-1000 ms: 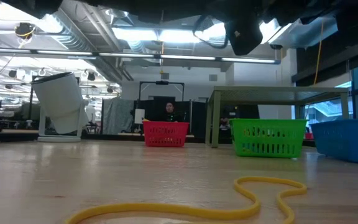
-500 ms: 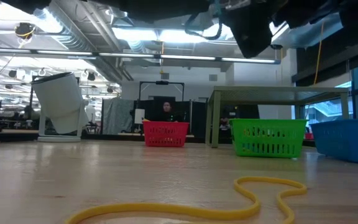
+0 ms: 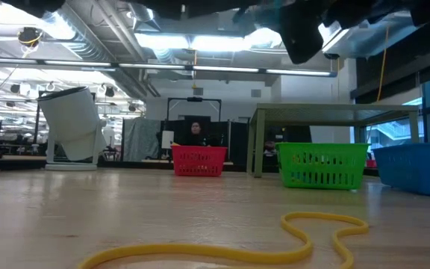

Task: Pick & Place Office Desk Supplies
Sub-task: Put the blue rubber band into the green bin

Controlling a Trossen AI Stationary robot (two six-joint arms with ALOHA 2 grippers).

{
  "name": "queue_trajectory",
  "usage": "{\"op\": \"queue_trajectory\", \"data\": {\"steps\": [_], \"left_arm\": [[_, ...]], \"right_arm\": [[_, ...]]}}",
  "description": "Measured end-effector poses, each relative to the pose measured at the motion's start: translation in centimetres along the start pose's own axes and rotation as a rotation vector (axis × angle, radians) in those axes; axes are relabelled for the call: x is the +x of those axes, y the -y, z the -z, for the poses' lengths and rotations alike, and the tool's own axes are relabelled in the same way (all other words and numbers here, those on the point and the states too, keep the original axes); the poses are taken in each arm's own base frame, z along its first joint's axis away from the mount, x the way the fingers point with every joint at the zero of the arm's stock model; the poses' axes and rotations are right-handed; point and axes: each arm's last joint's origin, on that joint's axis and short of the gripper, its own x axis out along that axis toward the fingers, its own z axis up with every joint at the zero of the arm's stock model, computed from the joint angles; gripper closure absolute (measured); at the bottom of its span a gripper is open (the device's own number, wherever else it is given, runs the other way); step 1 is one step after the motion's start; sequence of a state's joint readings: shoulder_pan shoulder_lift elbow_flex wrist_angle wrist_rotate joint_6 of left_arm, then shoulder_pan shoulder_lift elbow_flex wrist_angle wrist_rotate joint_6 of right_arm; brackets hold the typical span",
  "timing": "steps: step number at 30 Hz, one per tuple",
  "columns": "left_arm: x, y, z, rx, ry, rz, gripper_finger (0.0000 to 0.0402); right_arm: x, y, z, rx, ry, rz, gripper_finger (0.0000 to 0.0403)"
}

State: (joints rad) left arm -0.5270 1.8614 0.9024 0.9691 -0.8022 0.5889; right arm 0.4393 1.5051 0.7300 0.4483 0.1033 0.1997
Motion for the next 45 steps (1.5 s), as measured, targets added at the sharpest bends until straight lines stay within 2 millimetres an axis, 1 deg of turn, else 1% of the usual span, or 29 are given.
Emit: {"op": "queue_trajectory", "data": {"steps": [6, 9, 12, 17, 20, 23, 31, 32, 37, 40, 42, 45], "left_arm": [[1.1, -1.0, 0.6, -0.080, 0.000, 0.000, 0.0398], [1.5, -1.3, 0.9, -0.093, -0.004, -0.008, 0.0398], [1.6, -1.4, 0.9, -0.095, -0.004, -0.008, 0.0398], [1.6, -1.4, 0.9, -0.089, -0.004, -0.008, 0.0398], [1.5, -1.4, 0.9, -0.089, -0.002, -0.006, 0.0398], [1.5, -1.3, 0.8, -0.089, -0.001, -0.004, 0.0398], [1.4, -1.2, 0.8, -0.089, 0.002, 0.000, 0.0398], [1.4, -1.2, 0.7, -0.089, 0.002, 0.000, 0.0398], [1.4, -1.2, 0.7, -0.094, 0.002, -0.001, 0.0397], [1.4, -1.3, 0.6, -0.142, 0.016, -0.009, 0.0396], [1.4, -1.4, 0.5, -0.174, 0.024, -0.013, 0.0389], [1.4, -1.5, 0.4, -0.223, 0.036, -0.019, 0.0362]], "right_arm": [[0.0, -0.1, -0.3, 0.003, 0.027, -0.019, 0.0179], [0.0, -0.1, -0.3, 0.003, 0.027, -0.019, 0.0179], [0.0, -0.1, -0.3, 0.003, 0.027, -0.017, 0.0179], [0.0, 0.1, -0.3, 0.004, 0.035, 0.052, 0.0186], [0.0, 0.1, -0.2, 0.004, 0.033, 0.058, 0.0209], [0.0, 0.1, -0.2, 0.004, 0.032, 0.060, 0.0247], [0.0, 0.1, -0.2, 0.005, 0.031, 0.060, 0.0386], [0.0, 0.1, -0.2, 0.005, 0.031, 0.060, 0.0393], [0.0, 0.2, -0.2, 0.031, 0.032, 0.062, 0.0390], [0.0, 0.3, -0.1, 0.030, 0.024, 0.064, 0.0397], [0.0, 0.3, -0.1, 0.034, 0.017, 0.067, 0.0396], [0.0, 0.7, 0.0, 0.060, 0.008, 0.079, 0.0396]]}}
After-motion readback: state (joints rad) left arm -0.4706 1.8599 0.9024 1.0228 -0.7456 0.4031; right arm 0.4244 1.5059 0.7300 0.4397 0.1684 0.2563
